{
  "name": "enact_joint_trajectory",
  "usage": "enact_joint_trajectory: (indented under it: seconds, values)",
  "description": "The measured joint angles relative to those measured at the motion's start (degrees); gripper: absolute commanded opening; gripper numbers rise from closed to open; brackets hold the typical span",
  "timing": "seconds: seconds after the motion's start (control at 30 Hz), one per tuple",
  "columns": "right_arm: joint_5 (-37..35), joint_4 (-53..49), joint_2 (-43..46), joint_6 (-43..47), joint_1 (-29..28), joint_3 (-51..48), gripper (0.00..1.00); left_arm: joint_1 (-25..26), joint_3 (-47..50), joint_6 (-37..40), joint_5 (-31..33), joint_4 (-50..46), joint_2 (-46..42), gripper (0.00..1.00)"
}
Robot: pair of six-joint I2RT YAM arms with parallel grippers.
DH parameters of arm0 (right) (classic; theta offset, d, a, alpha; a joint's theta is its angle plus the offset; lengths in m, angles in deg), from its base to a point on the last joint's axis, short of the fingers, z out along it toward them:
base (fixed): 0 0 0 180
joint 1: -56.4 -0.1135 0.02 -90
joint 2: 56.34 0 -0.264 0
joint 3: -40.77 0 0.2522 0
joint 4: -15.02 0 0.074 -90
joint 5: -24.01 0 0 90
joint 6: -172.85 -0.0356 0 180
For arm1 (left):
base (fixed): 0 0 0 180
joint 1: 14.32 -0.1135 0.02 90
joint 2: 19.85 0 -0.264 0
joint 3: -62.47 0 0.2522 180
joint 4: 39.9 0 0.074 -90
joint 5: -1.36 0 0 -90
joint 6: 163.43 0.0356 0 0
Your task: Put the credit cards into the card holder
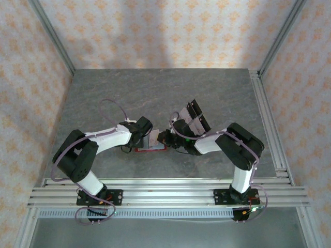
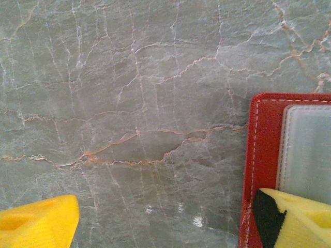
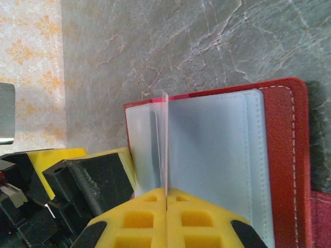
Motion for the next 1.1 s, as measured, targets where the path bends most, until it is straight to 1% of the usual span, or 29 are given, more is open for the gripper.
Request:
enact_joint_trajectory:
  seconds: [0.43,0.73,1.1]
  values:
    - [1.4,2.8,-1.4,-0.4,-0.8,-0.4,0.00,0.0,0.0,-0.5,0.1,0.0,0.0,0.89]
    - [2.1,5.2,-1.7,-0.4,-0.8,-2.9,0.00,0.0,0.0,-0.5,0.1,0.0,0.0,0.89]
    - [3.7,8.8,-4.4,-0.8,-0.8,-3.0,0.00,0.0,0.0,-0.5,0.3,0.0,0.0,0.89]
